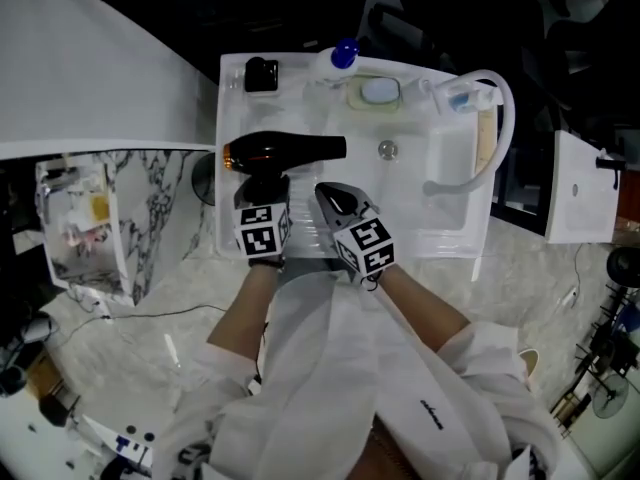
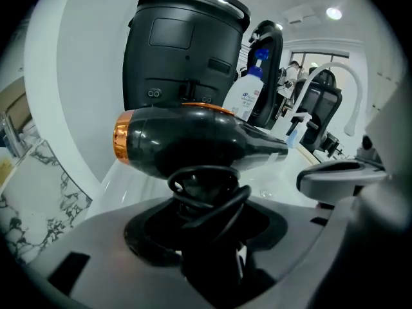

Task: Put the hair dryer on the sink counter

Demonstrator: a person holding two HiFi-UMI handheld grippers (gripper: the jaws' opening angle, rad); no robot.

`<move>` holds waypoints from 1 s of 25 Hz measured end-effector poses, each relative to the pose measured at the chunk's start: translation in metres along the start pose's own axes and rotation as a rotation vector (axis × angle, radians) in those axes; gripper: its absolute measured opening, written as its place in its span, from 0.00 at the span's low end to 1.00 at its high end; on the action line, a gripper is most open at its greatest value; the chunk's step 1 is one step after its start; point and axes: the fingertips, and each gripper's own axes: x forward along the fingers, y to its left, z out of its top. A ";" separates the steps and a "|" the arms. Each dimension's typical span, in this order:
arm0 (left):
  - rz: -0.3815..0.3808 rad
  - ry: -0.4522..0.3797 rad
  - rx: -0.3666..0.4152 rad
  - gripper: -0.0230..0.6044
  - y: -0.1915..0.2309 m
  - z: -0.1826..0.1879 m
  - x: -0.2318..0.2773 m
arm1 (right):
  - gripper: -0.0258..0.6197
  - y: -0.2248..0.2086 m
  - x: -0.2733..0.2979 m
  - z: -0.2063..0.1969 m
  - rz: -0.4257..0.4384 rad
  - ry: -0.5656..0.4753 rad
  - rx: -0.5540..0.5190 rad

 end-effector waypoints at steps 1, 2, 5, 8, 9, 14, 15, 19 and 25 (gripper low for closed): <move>0.005 0.013 -0.001 0.44 0.002 -0.002 0.003 | 0.07 -0.001 0.002 -0.002 -0.001 0.003 0.004; 0.012 0.026 -0.001 0.44 0.003 -0.003 0.005 | 0.07 -0.001 0.004 -0.003 -0.001 0.006 0.008; 0.033 0.067 0.015 0.44 0.005 -0.004 0.009 | 0.07 -0.001 0.009 -0.006 0.002 0.011 0.013; 0.045 0.100 0.054 0.44 0.007 -0.006 0.012 | 0.07 -0.001 0.012 -0.008 0.004 0.013 0.013; 0.047 0.110 0.067 0.44 0.007 -0.008 0.013 | 0.07 -0.001 0.013 -0.009 0.003 0.013 0.013; 0.054 0.148 0.134 0.44 0.008 -0.009 0.020 | 0.07 -0.004 0.016 -0.009 -0.004 0.018 0.015; 0.054 0.151 0.143 0.44 0.008 -0.010 0.021 | 0.07 -0.004 0.017 -0.010 -0.004 0.019 0.013; 0.058 0.187 0.146 0.44 0.009 -0.017 0.028 | 0.07 -0.004 0.017 -0.016 -0.002 0.036 -0.001; 0.077 0.207 0.156 0.44 0.013 -0.023 0.035 | 0.07 -0.004 0.018 -0.018 -0.001 0.034 0.008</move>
